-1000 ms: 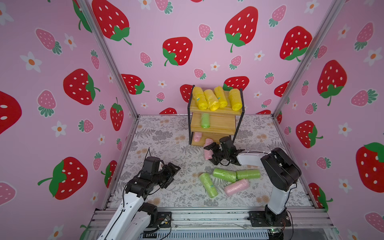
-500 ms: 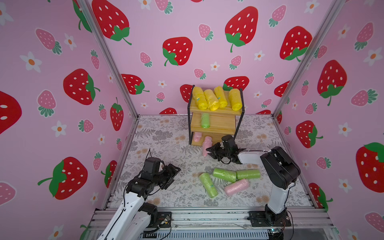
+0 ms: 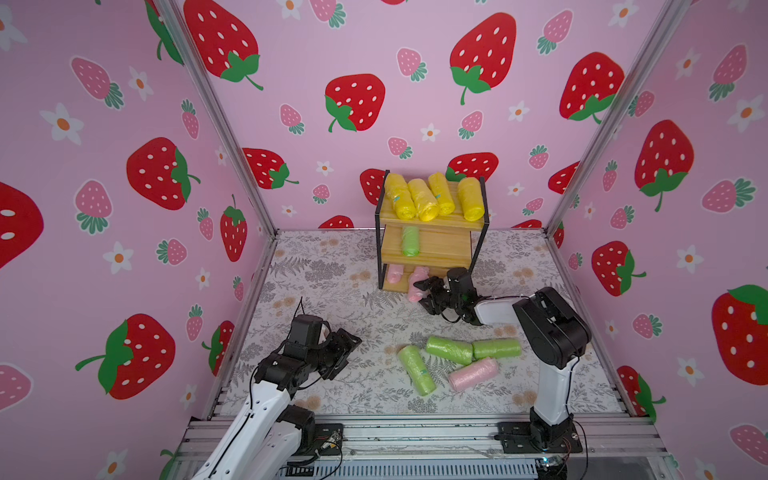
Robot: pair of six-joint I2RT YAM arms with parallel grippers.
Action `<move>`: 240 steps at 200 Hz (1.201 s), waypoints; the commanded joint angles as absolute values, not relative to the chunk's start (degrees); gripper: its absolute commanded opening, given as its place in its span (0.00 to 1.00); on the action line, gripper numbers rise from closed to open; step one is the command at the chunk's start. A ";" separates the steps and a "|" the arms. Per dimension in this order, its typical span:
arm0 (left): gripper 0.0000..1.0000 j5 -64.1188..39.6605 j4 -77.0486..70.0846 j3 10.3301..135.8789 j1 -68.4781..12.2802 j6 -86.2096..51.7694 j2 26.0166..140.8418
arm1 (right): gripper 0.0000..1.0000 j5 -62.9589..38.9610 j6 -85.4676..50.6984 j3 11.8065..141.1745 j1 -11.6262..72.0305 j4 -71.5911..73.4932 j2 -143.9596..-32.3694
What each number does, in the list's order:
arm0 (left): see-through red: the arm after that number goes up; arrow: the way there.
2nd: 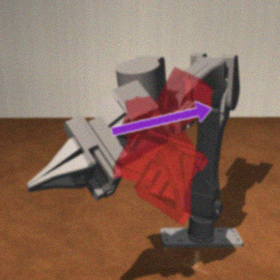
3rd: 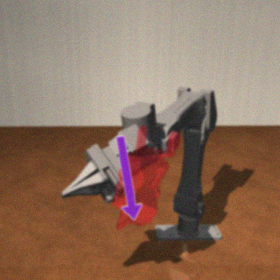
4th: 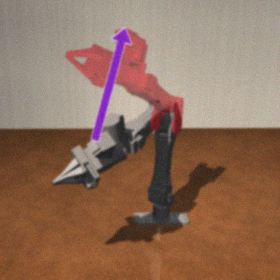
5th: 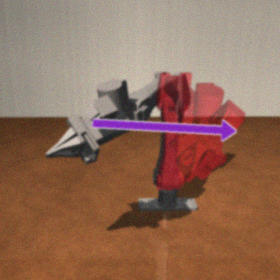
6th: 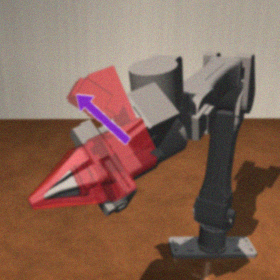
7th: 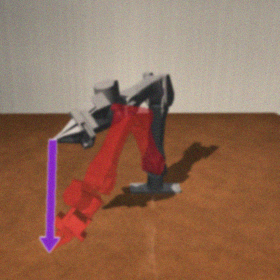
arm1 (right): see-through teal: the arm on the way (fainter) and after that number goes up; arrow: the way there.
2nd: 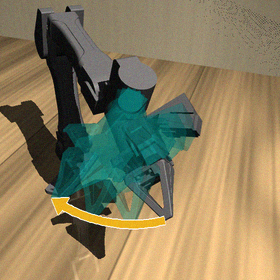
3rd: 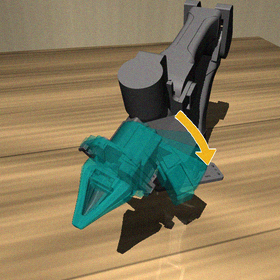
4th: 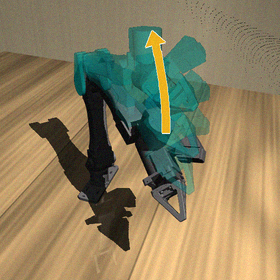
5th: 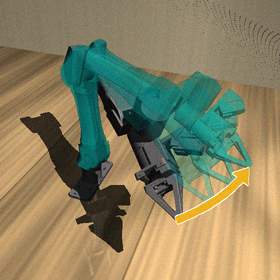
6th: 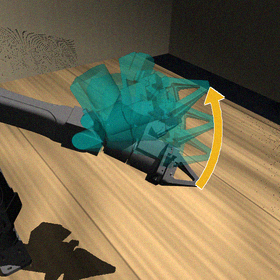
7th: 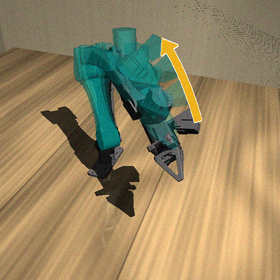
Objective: Sort the rolls of trash bags by color and place them on the shelf
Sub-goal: Place the roll of trash bags on the shelf, then adjust the shelf at the center of the board.
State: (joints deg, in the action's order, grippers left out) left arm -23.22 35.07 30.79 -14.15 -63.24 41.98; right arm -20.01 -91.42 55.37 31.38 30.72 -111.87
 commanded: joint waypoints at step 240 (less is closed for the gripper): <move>0.81 -11.28 62.49 46.11 -8.45 -44.03 44.61 | 0.40 -29.88 -83.00 50.19 29.91 26.81 -103.69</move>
